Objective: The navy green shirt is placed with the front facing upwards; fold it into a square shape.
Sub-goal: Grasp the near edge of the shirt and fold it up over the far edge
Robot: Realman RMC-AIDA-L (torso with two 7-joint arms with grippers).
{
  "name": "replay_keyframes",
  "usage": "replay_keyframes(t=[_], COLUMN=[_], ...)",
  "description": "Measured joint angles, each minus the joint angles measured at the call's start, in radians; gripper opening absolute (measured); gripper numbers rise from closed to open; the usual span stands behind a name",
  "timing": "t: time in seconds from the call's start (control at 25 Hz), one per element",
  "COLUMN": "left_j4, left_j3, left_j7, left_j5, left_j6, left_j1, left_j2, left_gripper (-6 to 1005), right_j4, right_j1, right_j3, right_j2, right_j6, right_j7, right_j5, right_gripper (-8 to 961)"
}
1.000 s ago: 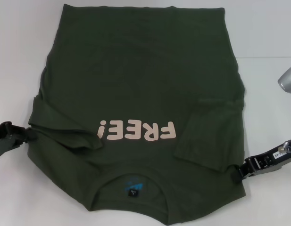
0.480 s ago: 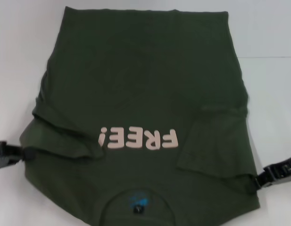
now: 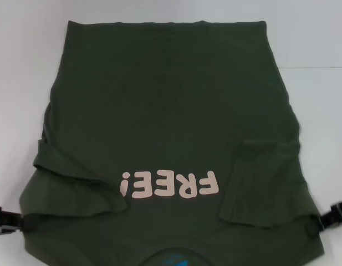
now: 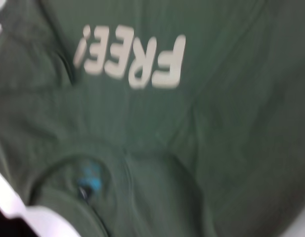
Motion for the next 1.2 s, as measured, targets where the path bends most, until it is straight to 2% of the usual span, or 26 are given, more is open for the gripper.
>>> replay_keyframes(t=[0.28, 0.4, 0.52, 0.6, 0.64, 0.68, 0.8, 0.84, 0.88, 1.04, 1.2], left_j4=[-0.074, -0.086, -0.105, -0.122, -0.134, -0.134, -0.160, -0.167, -0.175, -0.194, -0.204], left_j3=[0.024, 0.031, 0.047, 0.081, 0.125, 0.125, 0.204, 0.223, 0.245, 0.323, 0.412], left_j7=[-0.056, -0.104, -0.150, -0.186, -0.212, -0.212, -0.233, -0.235, -0.235, -0.229, -0.208], left_j5=[0.004, 0.005, 0.009, 0.012, 0.014, 0.014, 0.014, 0.014, 0.014, 0.015, 0.015], left_j6=[-0.095, -0.171, -0.258, -0.343, -0.427, -0.427, -0.597, -0.649, -0.707, -0.931, -1.079], left_j1=[-0.130, -0.188, -0.249, -0.284, -0.310, -0.310, -0.344, -0.351, -0.356, -0.371, -0.374], left_j2=[0.008, 0.021, 0.047, 0.059, 0.062, 0.062, 0.045, 0.038, 0.026, -0.013, -0.031], left_gripper=[34, 34, 34, 34, 34, 34, 34, 34, 34, 34, 34], right_j4=[0.000, -0.001, -0.001, -0.001, 0.001, 0.004, 0.010, 0.011, 0.011, 0.019, 0.048], right_j1=[0.030, 0.038, 0.041, 0.045, 0.052, 0.059, 0.083, 0.090, 0.090, 0.100, 0.110], right_j3=[0.128, 0.153, 0.159, 0.156, 0.152, 0.148, 0.127, 0.096, 0.096, 0.009, -0.025], right_j2=[-0.002, -0.003, -0.004, -0.002, 0.003, 0.009, 0.036, 0.053, 0.053, 0.081, 0.097], right_j6=[0.096, 0.154, 0.224, 0.286, 0.330, 0.368, 0.500, 0.586, 0.586, 0.779, 0.921], right_j7=[0.027, 0.044, 0.052, 0.058, 0.060, 0.060, 0.052, 0.049, 0.049, 0.057, 0.054], right_j5=[0.057, 0.113, 0.188, 0.232, 0.247, 0.254, 0.256, 0.256, 0.256, 0.256, 0.256], right_gripper=[21, 21, 21, 21, 21, 21, 22, 22, 22, 22, 21])
